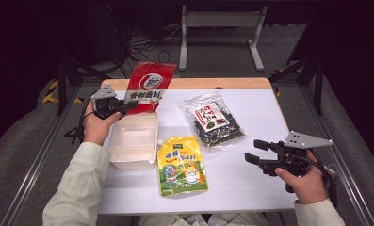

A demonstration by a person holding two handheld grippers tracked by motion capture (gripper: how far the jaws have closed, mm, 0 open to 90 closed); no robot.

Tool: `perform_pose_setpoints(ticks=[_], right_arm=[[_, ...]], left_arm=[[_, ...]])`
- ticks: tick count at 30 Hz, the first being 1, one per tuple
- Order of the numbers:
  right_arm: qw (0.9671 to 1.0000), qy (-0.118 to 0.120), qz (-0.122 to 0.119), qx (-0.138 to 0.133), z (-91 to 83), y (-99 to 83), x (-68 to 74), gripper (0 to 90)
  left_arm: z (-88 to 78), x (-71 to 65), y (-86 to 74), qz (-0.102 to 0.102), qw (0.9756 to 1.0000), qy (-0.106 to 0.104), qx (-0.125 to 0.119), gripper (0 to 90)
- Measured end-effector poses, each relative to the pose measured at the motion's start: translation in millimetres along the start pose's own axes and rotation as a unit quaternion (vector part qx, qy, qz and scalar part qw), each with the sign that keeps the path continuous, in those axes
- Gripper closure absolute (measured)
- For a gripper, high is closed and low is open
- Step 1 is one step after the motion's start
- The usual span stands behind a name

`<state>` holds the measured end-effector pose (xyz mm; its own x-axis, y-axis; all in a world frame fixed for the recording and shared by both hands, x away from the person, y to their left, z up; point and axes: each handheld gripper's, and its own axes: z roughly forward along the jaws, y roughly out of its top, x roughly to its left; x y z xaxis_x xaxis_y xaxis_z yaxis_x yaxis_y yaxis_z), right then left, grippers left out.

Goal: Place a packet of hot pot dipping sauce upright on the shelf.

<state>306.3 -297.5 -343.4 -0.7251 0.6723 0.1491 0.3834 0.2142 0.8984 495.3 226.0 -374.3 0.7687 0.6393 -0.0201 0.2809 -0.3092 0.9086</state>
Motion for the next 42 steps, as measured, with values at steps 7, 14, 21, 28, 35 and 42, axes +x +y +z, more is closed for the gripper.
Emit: perform_pose_setpoints(ticks=[7, 14, 21, 28, 35, 42], right_arm=[[1.0, -0.004, 0.001, -0.002, -2.7, -0.9, -0.6, 36.4], [1.0, -0.001, 0.003, -0.002, -2.0, -0.8, -0.5, 36.3], [1.0, 0.0, 0.004, -0.001, -1.4, -0.9, -0.6, 36.2], [1.0, 0.001, 0.004, -0.001, -0.7, -0.9, 0.2, 36.1], [1.0, 0.001, 0.005, 0.0, -0.6, -0.8, 0.0, 35.9], [1.0, 0.003, 0.003, 0.003, 0.9, -1.0, 0.4, 35.9]], left_arm=[[6.4, 3.0, -5.5, -0.001, 1.0, -0.003, 0.004, 82.3], [12.3, 3.8, -10.6, -0.006, 0.9998, -0.007, 0.015, 82.3], [13.7, 4.3, -10.5, -0.009, 0.9997, -0.001, 0.024, 82.1], [12.5, 5.2, -11.1, -0.026, 0.9987, 0.005, 0.044, 80.7], [0.5, 5.2, -6.4, -0.039, 0.9967, 0.045, 0.054, 69.9], [-6.6, 4.9, -5.2, -0.022, 0.9949, 0.068, 0.071, 75.6]])
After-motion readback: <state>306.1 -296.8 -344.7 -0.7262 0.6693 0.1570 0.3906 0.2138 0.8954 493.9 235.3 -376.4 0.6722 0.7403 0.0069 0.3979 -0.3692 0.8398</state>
